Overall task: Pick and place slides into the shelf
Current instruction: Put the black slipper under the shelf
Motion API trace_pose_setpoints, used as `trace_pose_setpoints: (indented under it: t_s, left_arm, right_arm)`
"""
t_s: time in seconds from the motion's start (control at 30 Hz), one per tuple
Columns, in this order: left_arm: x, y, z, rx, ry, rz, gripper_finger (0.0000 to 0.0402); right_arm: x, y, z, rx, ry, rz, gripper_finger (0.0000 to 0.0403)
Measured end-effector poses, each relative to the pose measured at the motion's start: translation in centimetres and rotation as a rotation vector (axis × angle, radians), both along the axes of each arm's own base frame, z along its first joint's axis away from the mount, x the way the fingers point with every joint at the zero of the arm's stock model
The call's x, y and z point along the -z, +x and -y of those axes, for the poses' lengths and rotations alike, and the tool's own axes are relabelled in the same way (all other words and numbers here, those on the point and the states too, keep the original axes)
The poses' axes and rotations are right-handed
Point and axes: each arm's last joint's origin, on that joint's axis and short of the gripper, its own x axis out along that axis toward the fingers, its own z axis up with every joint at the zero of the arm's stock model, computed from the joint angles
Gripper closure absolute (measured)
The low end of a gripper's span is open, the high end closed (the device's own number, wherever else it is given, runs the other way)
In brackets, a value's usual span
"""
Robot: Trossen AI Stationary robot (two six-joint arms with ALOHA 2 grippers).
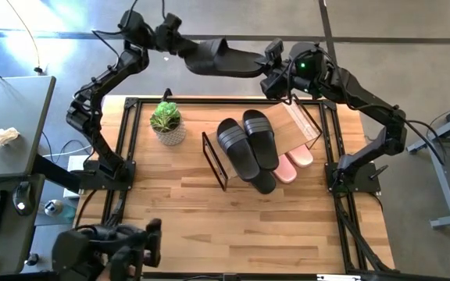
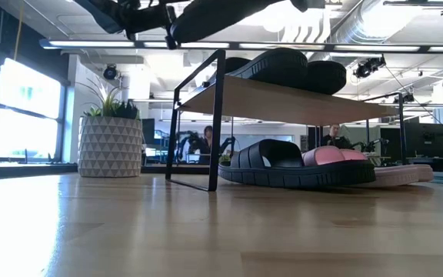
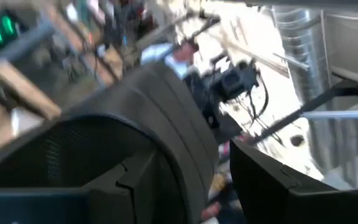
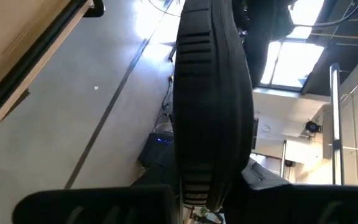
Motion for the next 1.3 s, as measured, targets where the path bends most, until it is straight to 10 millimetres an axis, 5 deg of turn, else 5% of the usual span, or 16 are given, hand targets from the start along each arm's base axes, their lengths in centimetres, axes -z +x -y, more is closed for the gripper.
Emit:
trace_pose_setpoints:
  t_s: [0.1,0.77,1.07,1.3]
  left_arm:
    - [0.5,1.2,0.4,0.043,-0.065,-0.032,0.0227]
    - [2.5,0.1,-0.5,0.009,-0.175,-0.119,0.0227]
    - [4.3,0.1,-0.8,-0.087,-0.184,-0.181,0.0227]
    - [4.1,-1.8,-2.0,-0.235,-0.136,-0.171,0.0227]
  right_arm:
    - [-0.1,-0.2,-0.1,-0.008,-0.018,-0.022,0.0367]
    - [0.8,1.0,-3.9,0.157,-0.133,-0.187,0.0368]
    - [0.8,0.9,-4.7,0.217,-0.154,-0.205,0.0368]
    - [1.3,1.0,-6.0,0.208,-0.108,-0.2,0.0368]
